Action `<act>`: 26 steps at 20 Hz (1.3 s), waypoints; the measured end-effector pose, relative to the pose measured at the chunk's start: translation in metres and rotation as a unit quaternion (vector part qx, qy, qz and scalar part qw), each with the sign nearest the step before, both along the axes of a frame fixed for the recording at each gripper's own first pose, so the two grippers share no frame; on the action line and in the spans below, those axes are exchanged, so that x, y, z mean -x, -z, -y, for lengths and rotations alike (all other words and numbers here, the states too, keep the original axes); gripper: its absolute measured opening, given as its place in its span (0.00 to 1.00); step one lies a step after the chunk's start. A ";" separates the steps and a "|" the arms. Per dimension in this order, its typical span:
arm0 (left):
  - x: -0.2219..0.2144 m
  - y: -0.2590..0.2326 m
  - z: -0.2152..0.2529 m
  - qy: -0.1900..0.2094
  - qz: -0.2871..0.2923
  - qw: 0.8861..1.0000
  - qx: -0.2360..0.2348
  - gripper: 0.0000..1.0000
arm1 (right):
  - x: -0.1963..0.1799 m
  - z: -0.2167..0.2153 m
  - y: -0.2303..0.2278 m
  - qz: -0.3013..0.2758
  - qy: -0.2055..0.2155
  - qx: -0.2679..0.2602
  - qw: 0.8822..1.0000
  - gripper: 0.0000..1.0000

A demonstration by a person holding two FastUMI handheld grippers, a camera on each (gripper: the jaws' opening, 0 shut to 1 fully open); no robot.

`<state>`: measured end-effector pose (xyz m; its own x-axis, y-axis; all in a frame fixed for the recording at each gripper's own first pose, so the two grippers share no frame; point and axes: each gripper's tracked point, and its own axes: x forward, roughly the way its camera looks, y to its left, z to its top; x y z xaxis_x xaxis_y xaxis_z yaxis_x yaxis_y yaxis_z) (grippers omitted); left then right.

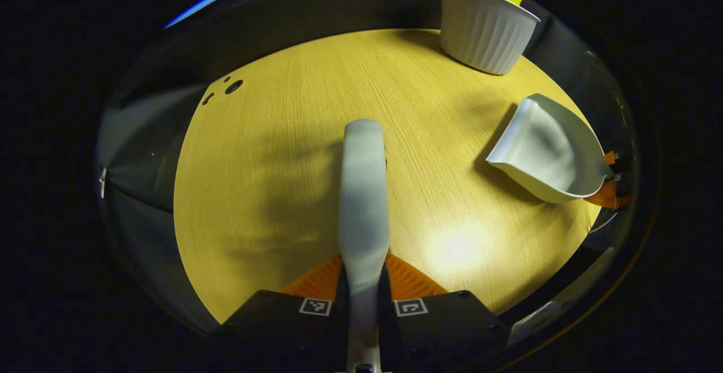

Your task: Pick up the small broom and dustpan from the desktop, sweep the trash into the dustpan with the broom, and then empty the trash into the garbage bin.

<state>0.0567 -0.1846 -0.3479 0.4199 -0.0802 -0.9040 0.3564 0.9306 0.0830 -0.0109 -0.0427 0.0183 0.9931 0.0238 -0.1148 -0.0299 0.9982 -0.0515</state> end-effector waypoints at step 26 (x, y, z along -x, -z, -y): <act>0.010 -0.011 0.008 0.006 0.007 0.999 -0.050 0.26 | 0.003 -0.009 0.029 -0.018 -0.035 -0.019 0.999 0.40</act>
<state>0.0464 -0.1925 -0.3372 0.4315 0.0051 -0.9021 0.3649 0.9135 0.1797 -0.0139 -0.0341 -0.0103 0.9841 0.0981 -0.1480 -0.1011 0.9948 -0.0122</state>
